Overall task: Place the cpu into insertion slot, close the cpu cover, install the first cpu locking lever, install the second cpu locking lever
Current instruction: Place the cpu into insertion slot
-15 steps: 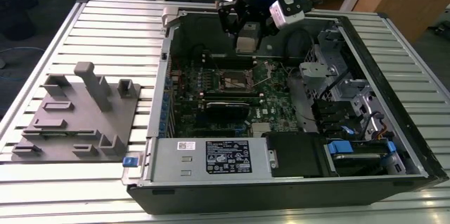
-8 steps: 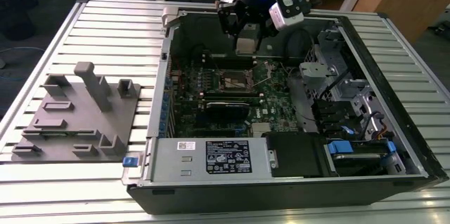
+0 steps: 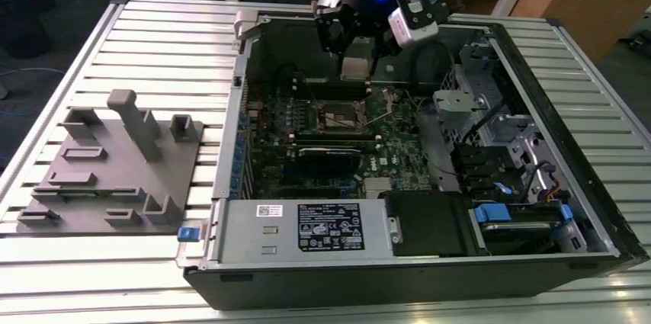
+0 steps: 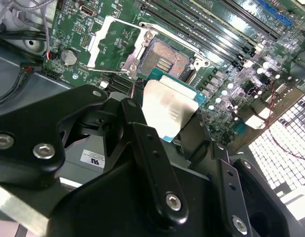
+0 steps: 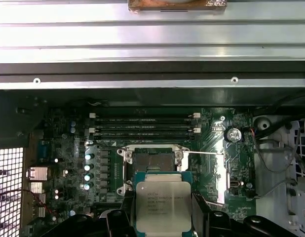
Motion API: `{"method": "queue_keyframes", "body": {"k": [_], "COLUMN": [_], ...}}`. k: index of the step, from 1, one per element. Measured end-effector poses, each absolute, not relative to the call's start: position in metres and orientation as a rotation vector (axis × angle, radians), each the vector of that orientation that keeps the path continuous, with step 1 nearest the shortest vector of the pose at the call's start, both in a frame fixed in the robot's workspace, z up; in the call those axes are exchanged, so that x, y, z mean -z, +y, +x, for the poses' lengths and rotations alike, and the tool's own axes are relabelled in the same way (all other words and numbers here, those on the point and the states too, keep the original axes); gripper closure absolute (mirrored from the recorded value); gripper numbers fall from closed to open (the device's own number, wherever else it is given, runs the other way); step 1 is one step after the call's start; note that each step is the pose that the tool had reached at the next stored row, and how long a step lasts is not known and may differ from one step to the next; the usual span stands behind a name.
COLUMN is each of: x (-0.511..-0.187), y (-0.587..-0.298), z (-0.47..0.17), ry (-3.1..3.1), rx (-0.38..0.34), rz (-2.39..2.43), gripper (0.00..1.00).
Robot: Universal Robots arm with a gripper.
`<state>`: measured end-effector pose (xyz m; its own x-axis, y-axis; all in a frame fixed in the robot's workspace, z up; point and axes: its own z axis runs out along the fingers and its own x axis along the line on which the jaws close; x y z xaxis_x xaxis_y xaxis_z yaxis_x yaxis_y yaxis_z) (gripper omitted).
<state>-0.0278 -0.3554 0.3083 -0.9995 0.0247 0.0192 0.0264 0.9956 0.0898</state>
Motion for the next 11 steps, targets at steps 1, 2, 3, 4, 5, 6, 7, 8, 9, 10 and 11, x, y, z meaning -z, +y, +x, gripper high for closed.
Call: {"method": "queue_keyframes", "body": {"k": [1,2,3,4,5,6,7,8,9,10,11], "x": [-0.307,-0.3054,-0.304,-0.3034,-0.3034,-0.3034,-0.3034,-0.3034,-0.3033,-0.3033,-0.3032], "y": [-0.3554,-0.3554,-0.3554,-0.3554,-0.3554,-0.3554,-0.3554,-0.3554,-0.3554,-0.3554,-0.3554], "z": [-0.0278,-0.0278,-0.0278,-0.0278,-0.0278,-0.0278,-0.0278,-0.0278,-0.0278,-0.0278,-0.0278], "ry": [-3.12,-3.12,-3.12,-3.12,-3.12,-3.12,-3.12,-3.12,-3.12,-3.12,-3.12], "rx": [0.14,0.14,0.14,0.14,0.14,0.14,0.14,0.14,0.14,0.14,0.14], "rz": [-0.04,-0.04,-0.04,-0.04,-0.04,-0.04,-0.04,-0.04,-0.04,-0.04,-0.04], "gripper": [0.46,0.46,0.46,0.46,0.46,0.46,0.46,0.46,0.46,0.46,0.46]}}
